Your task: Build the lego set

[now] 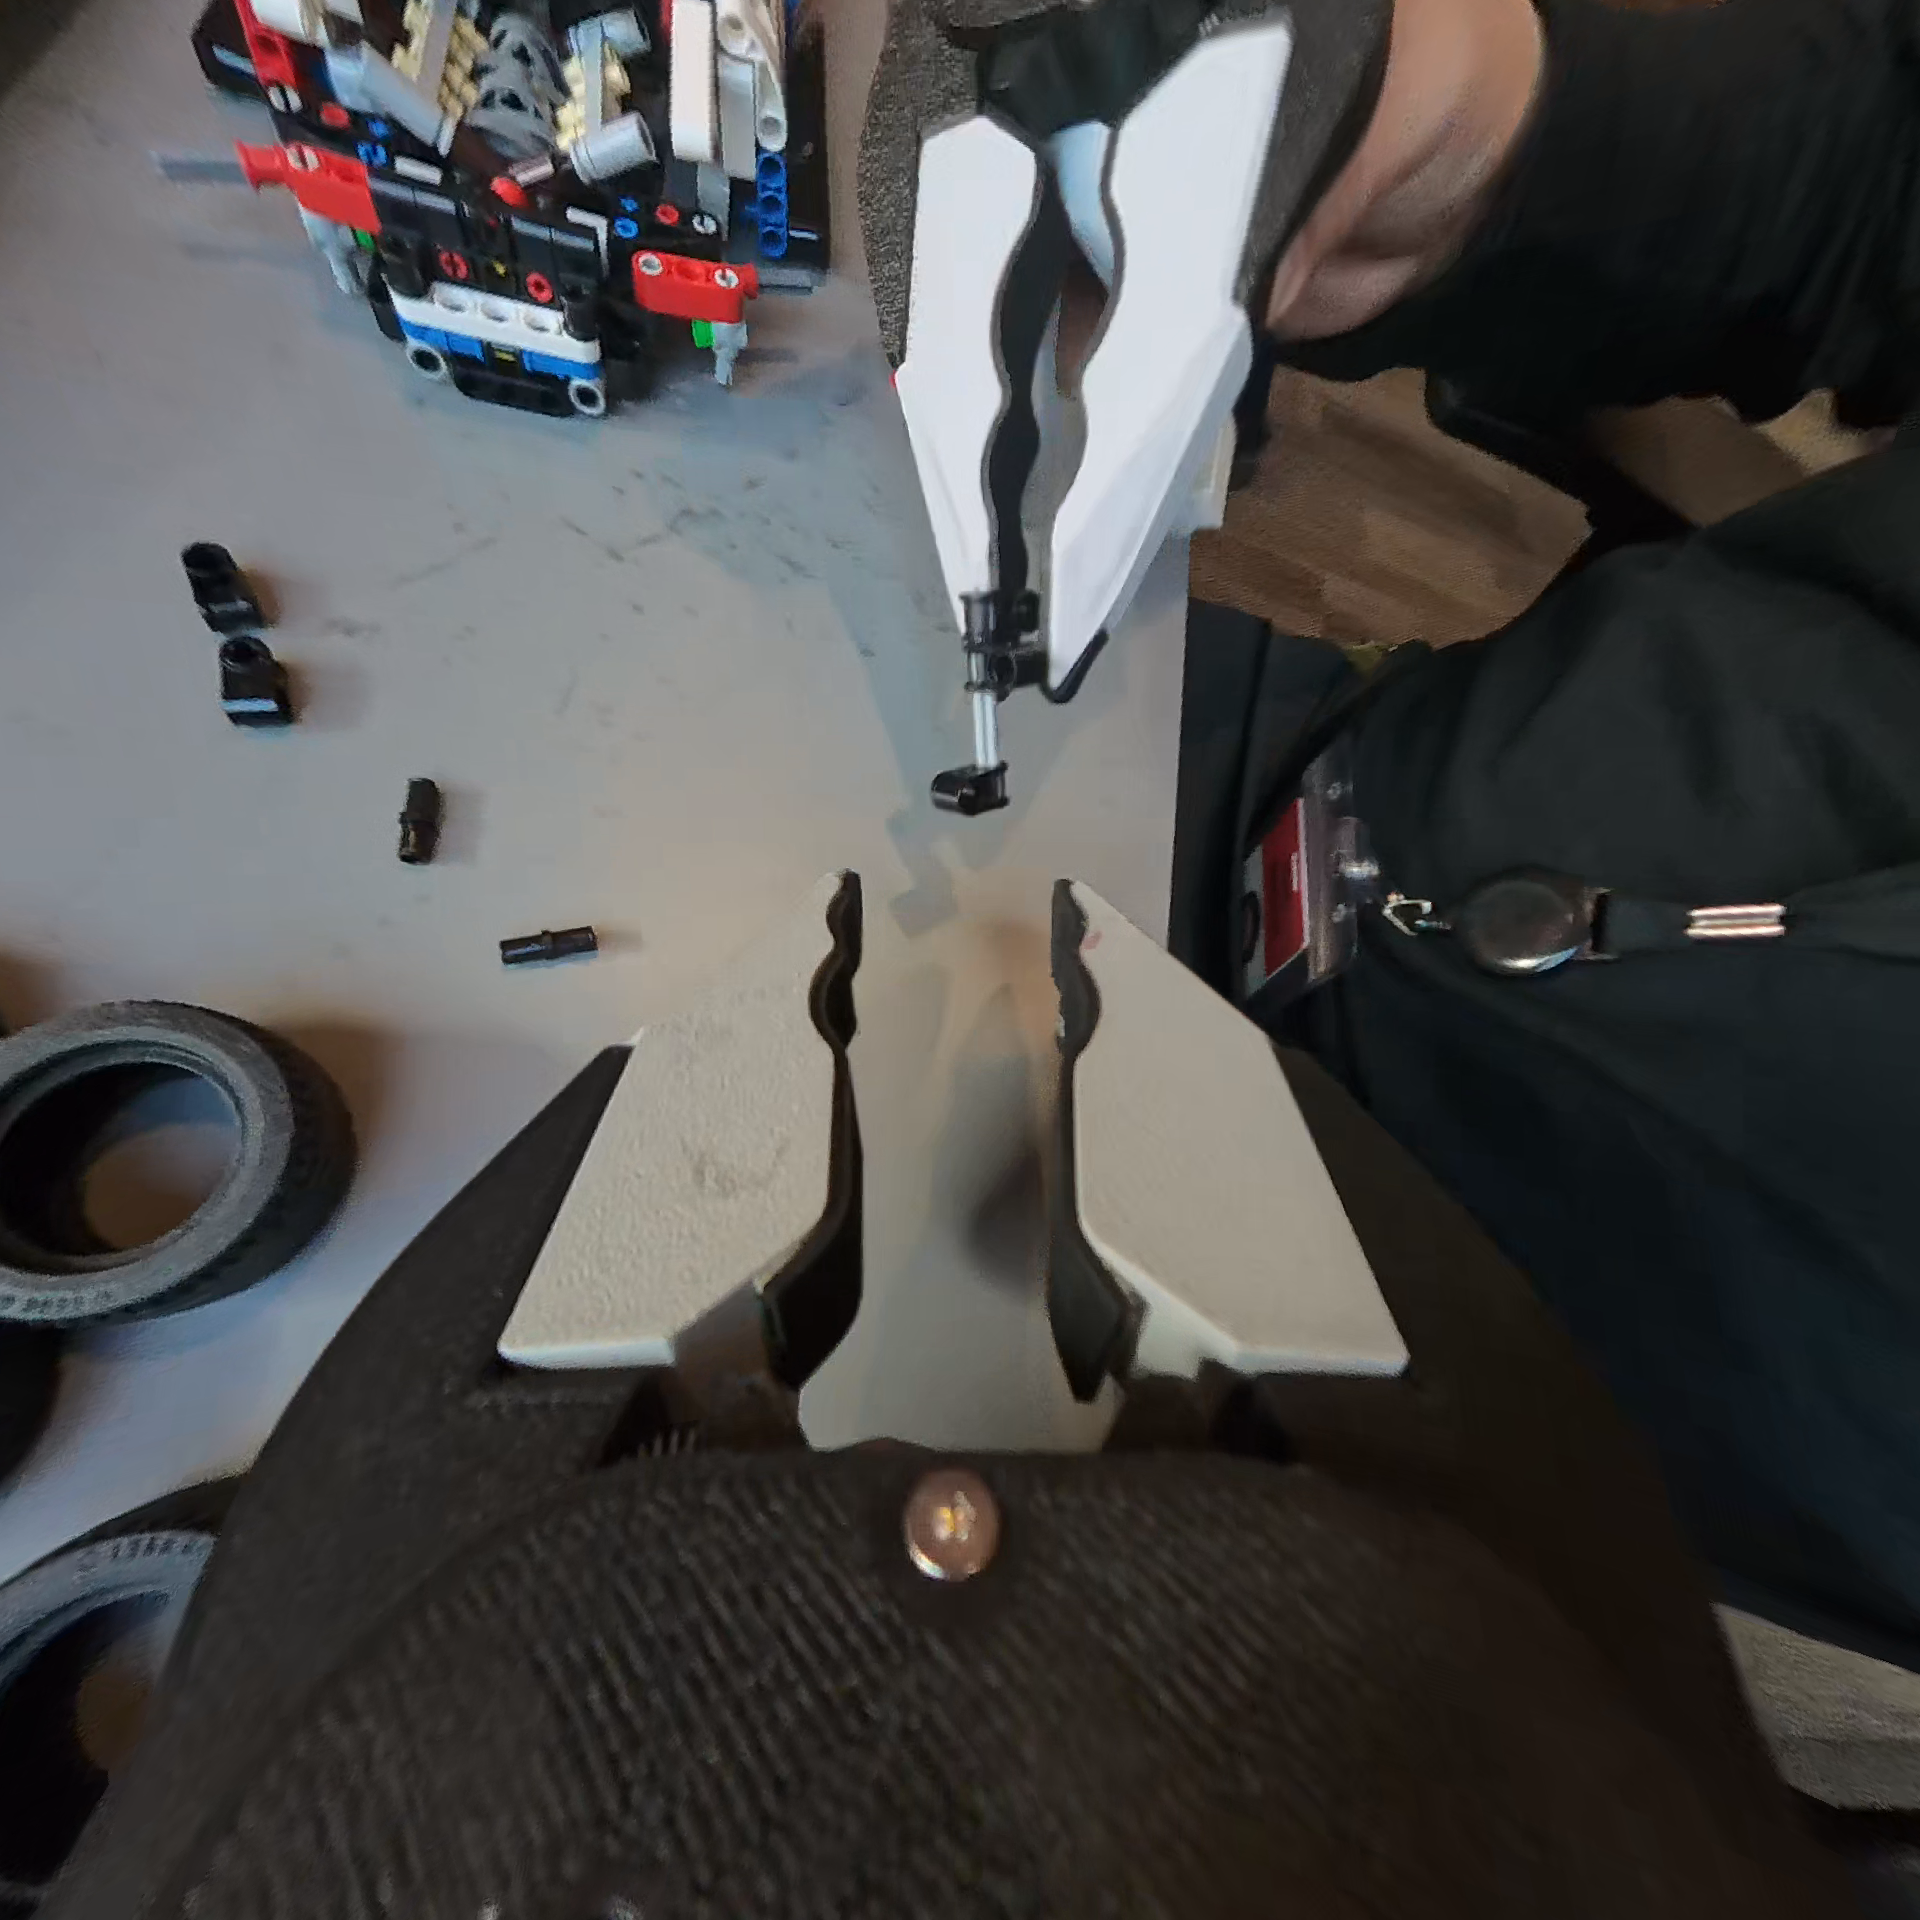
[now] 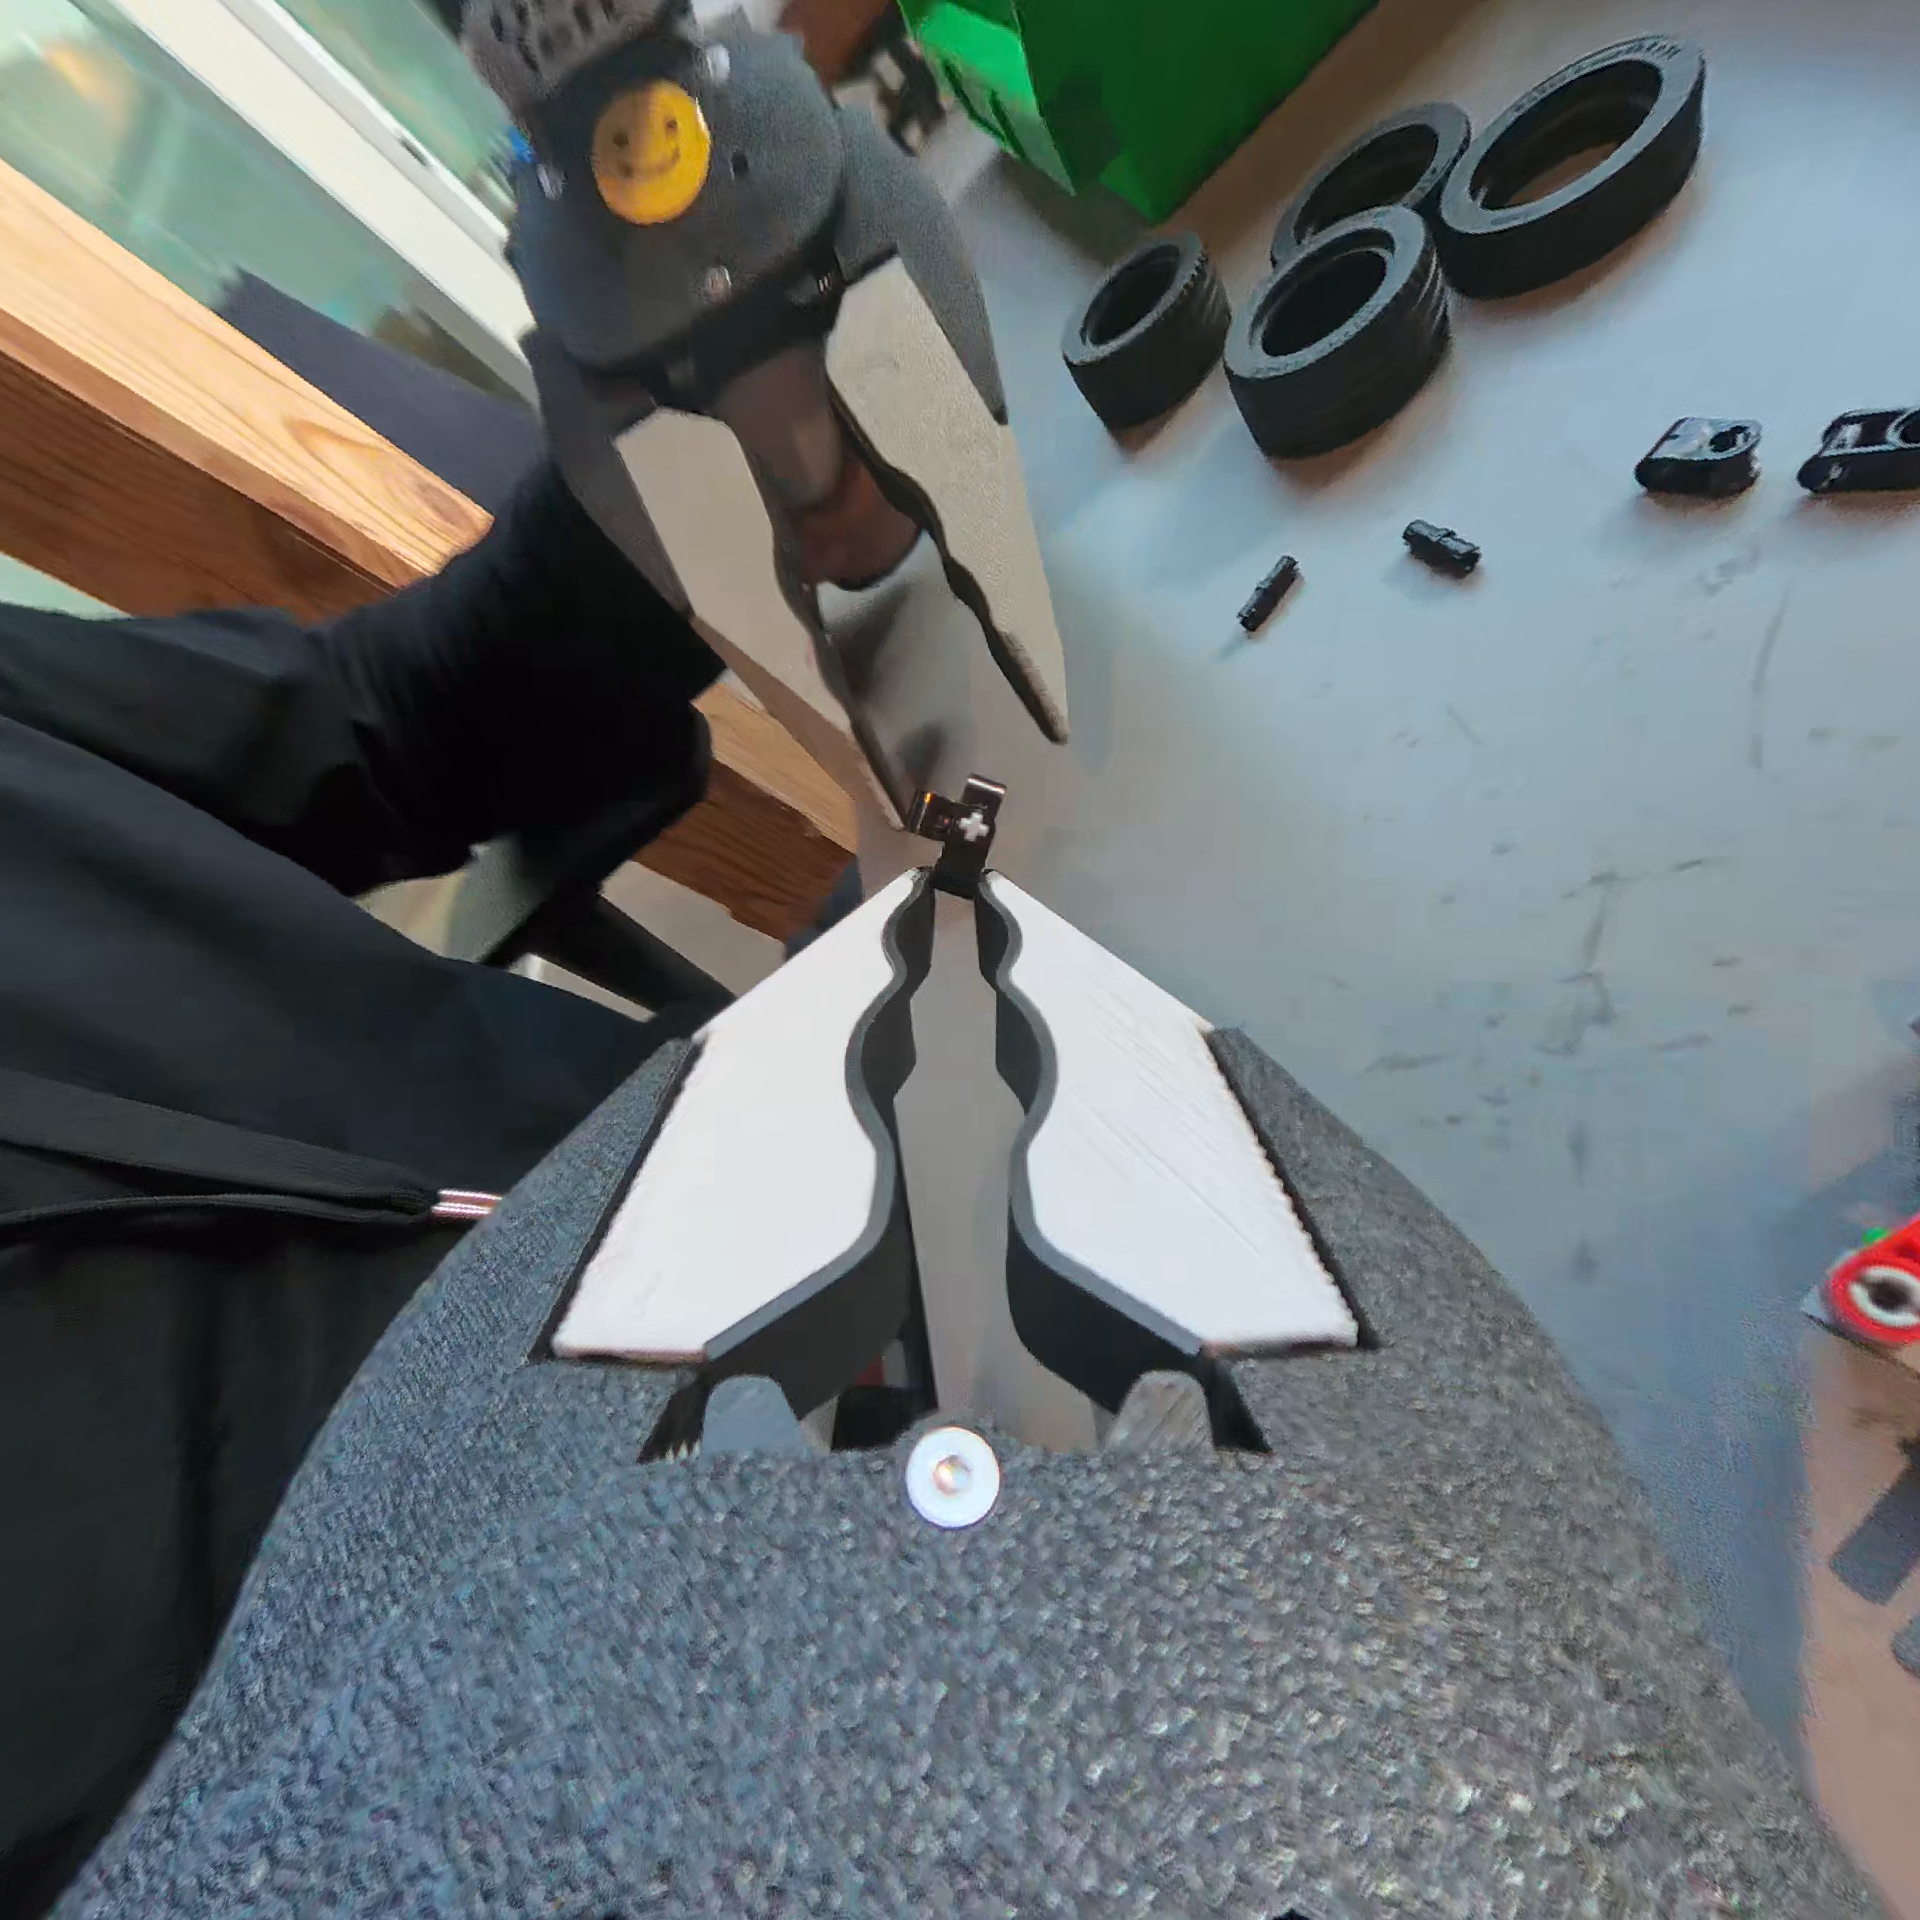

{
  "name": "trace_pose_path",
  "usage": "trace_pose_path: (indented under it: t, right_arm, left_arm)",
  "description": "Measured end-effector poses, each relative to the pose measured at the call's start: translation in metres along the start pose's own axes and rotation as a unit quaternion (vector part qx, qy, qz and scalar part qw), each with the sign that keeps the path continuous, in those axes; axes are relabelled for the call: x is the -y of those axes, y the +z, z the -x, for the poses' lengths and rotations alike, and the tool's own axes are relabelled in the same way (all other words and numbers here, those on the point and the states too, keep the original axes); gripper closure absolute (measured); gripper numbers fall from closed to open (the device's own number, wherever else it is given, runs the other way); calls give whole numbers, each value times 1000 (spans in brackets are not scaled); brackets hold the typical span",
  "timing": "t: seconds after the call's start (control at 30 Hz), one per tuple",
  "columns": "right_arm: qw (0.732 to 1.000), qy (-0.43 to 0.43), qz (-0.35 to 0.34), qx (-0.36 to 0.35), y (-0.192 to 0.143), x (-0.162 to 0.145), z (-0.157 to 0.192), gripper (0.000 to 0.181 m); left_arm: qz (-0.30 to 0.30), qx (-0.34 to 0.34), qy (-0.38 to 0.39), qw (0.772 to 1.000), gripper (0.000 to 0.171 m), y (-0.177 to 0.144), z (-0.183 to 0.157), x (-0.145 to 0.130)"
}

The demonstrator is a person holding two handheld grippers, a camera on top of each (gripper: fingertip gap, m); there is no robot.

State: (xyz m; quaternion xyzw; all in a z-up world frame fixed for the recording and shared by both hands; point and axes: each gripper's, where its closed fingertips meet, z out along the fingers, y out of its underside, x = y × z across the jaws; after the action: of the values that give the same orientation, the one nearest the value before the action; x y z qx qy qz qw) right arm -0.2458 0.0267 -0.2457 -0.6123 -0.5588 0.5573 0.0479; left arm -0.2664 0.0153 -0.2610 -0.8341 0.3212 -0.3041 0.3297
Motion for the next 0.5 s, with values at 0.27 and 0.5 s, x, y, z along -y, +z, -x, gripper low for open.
trace_pose_path:
  t: [0.27,0.5]
  right_arm:
    - [997,25,-54,52,-10,15,11,174]
    - [994,-103,-24,-34,-11,12,10,169]
  left_arm:
    - [-63,28,27,997,145,8,-12,30]
    - [-44,17,5,999,159,21,-13,27]
